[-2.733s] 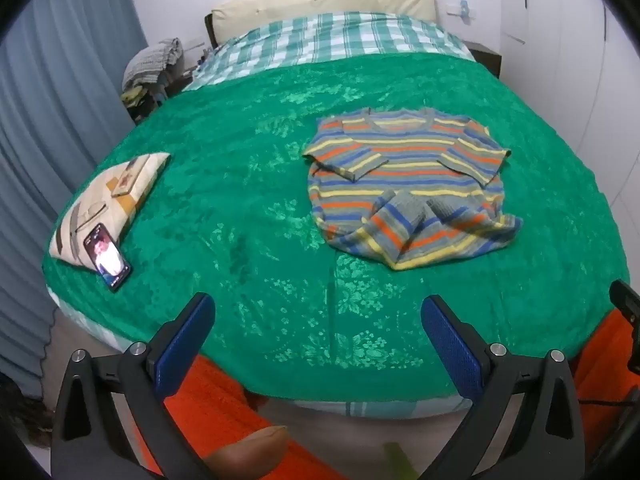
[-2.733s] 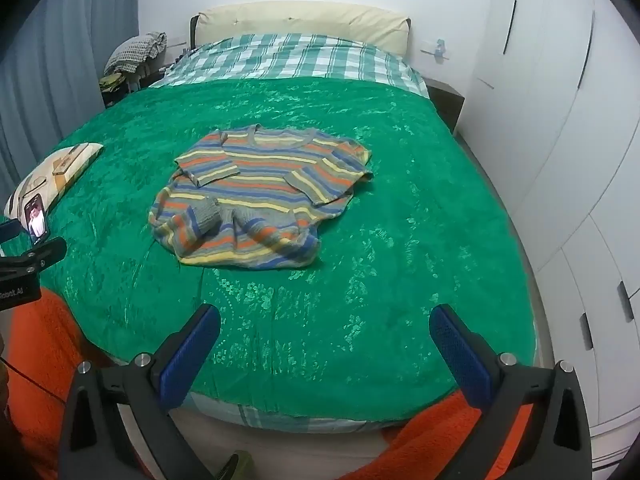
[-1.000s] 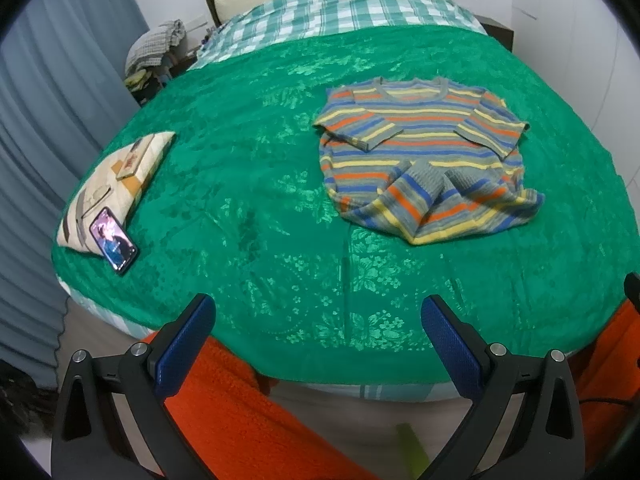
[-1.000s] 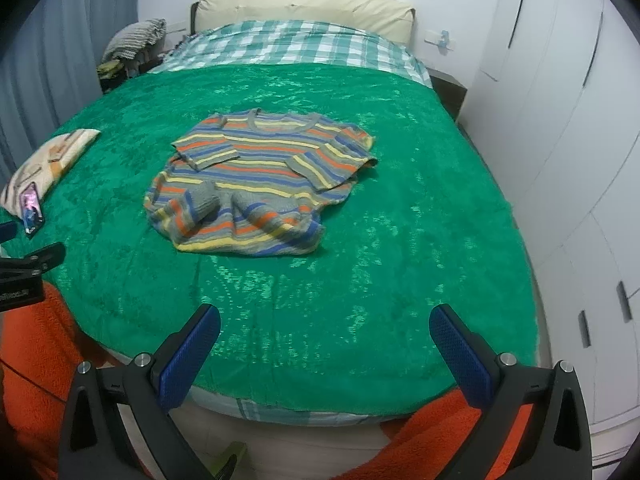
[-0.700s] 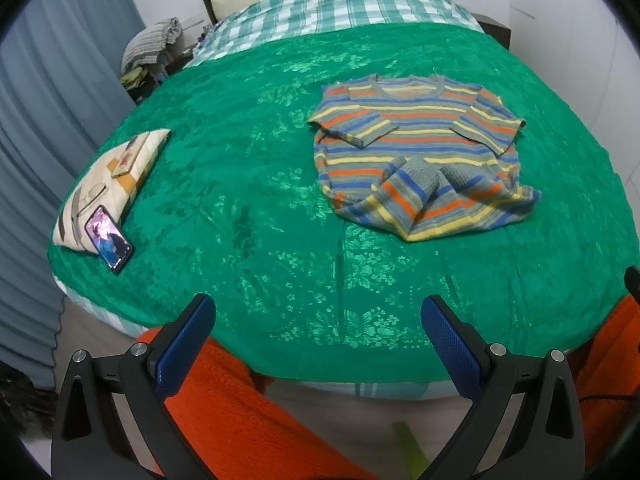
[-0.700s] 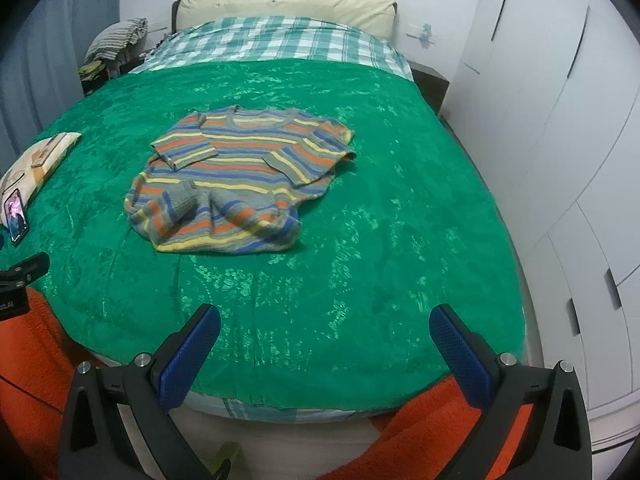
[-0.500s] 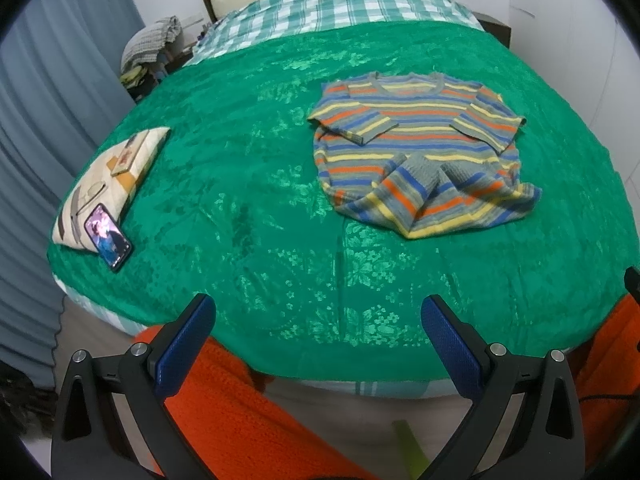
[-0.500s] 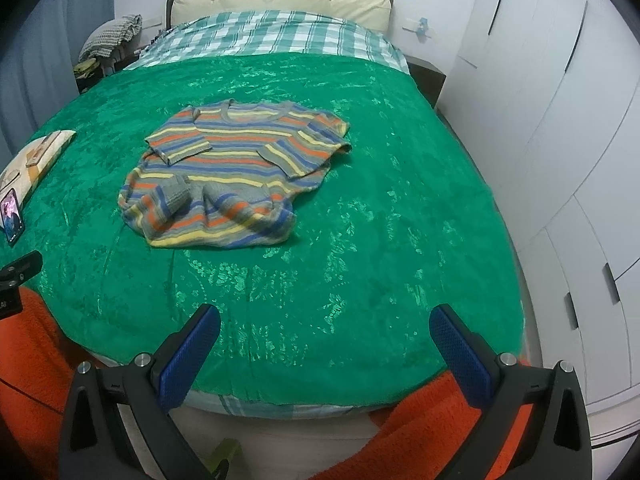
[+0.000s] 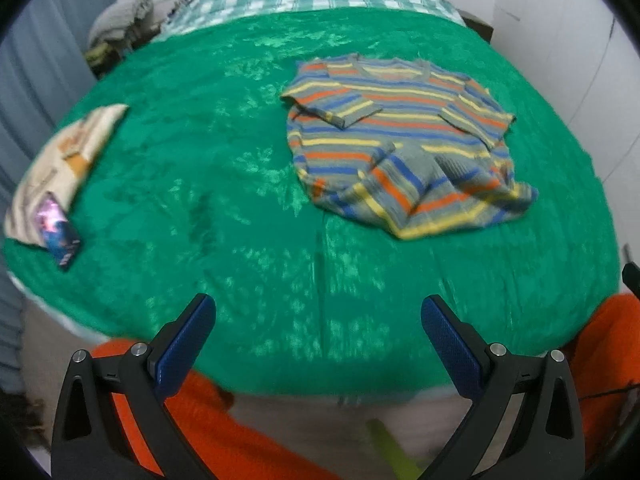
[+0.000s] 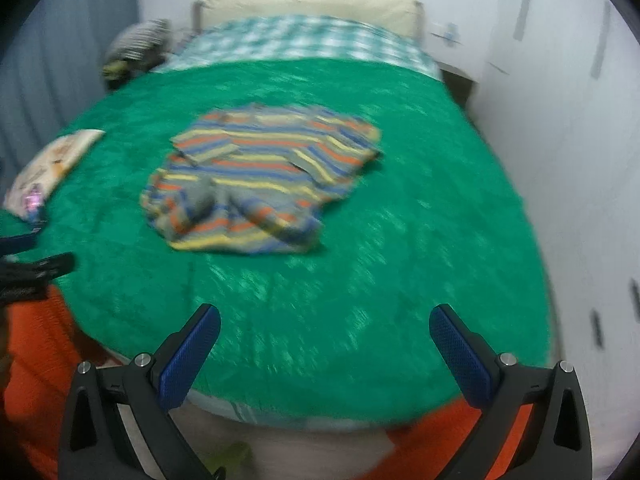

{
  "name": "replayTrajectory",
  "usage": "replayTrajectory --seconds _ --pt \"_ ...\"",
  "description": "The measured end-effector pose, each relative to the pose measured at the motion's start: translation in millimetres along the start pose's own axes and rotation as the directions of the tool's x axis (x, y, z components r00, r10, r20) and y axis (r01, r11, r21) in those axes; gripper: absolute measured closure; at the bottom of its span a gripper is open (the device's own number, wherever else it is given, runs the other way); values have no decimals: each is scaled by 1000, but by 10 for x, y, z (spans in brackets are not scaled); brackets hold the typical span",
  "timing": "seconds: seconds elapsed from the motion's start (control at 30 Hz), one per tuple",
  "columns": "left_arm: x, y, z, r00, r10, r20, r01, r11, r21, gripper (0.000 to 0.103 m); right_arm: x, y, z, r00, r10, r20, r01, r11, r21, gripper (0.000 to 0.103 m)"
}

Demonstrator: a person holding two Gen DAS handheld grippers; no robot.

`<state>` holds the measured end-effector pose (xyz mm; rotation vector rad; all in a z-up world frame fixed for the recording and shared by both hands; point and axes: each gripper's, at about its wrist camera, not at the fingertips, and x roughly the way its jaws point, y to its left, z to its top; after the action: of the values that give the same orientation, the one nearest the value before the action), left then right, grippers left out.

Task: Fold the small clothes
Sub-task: 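Grasp the sweater hem with both grippers and lift it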

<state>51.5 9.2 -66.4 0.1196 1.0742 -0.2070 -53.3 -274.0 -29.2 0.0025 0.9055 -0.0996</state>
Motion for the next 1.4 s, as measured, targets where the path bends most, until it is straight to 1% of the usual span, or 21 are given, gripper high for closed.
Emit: replayTrajectory --seconds 0.1,0.17,0.23,0.27,0.3,0.37,0.4,0.43,0.47,0.5,0.7,0.8,0.87,0.97,1.03,1.1,1.17,1.23,1.27,1.33,1.4 --pt "248 -5 228 998 -69 3 68 997 30 1 316 -129 223 998 56 22 -55 998 -38 0" --pt "434 -133 431 990 -142 -2 141 987 82 1 645 -145 429 988 154 -22 -155 987 -46 0" --pt "621 -297 623 981 -194 -8 193 972 134 1 1070 -63 643 947 305 -98 -311 949 -51 1" --pt "750 -413 731 980 -197 -8 196 966 168 2 1247 -7 712 934 333 -129 -343 937 -62 4" --pt "839 -486 798 983 -183 -8 181 965 192 3 1498 71 797 920 353 -172 -369 926 -77 14" --pt "1056 -685 892 989 -144 -16 143 954 264 21 1823 169 848 899 359 -250 -389 918 -80 30" --pt "1140 -759 902 990 -135 -32 139 946 293 52 2031 238 839 886 352 -302 -393 915 -88 38" --pt "1217 -803 903 990 -133 -54 143 938 314 91 2128 287 823 877 352 -326 -402 911 -97 63" --pt "1282 -839 883 986 -147 -80 166 930 329 100 2189 330 785 870 351 -345 -407 907 -106 79" --pt "1287 -831 854 983 -165 -84 184 925 333 99 2212 349 758 870 344 -354 -406 906 -117 98" --pt "538 -297 394 945 -325 30 293 885 362 100 1319 209 470 867 428 -254 -482 848 -219 98" --pt "286 113 61 956 -294 12 267 885 382 99 921 69 82 870 397 -293 -474 835 -278 98" --pt "282 361 -146 971 -236 -48 236 897 375 99 822 -20 -227 877 322 -355 -435 848 -304 97" --pt "306 663 -278 977 -193 -90 212 929 303 74 797 -184 -444 882 247 -400 -376 882 -283 87" --pt "312 803 -221 977 -205 -56 212 954 210 45 776 -323 -444 890 261 -375 -351 915 -197 65" --pt "360 856 -138 972 -233 -26 234 965 117 37 798 -487 -362 895 315 -316 -341 939 -30 48" --pt "455 826 -61 966 -258 -12 259 965 34 31 888 -556 -264 893 356 -275 -338 934 115 45" --pt "623 701 -5 981 -192 -24 193 981 22 19 1011 -484 -121 889 398 -227 -352 910 217 44" --pt "773 637 26 993 -116 -34 117 993 20 19 1071 -361 -22 892 404 -203 -361 907 217 44" --pt "1052 622 57 995 -46 -90 45 999 -4 19 1180 -105 136 887 428 -171 -406 901 150 44" --pt "1326 641 28 979 -74 -190 63 996 -62 20 1359 87 237 879 436 -191 -425 900 96 44"
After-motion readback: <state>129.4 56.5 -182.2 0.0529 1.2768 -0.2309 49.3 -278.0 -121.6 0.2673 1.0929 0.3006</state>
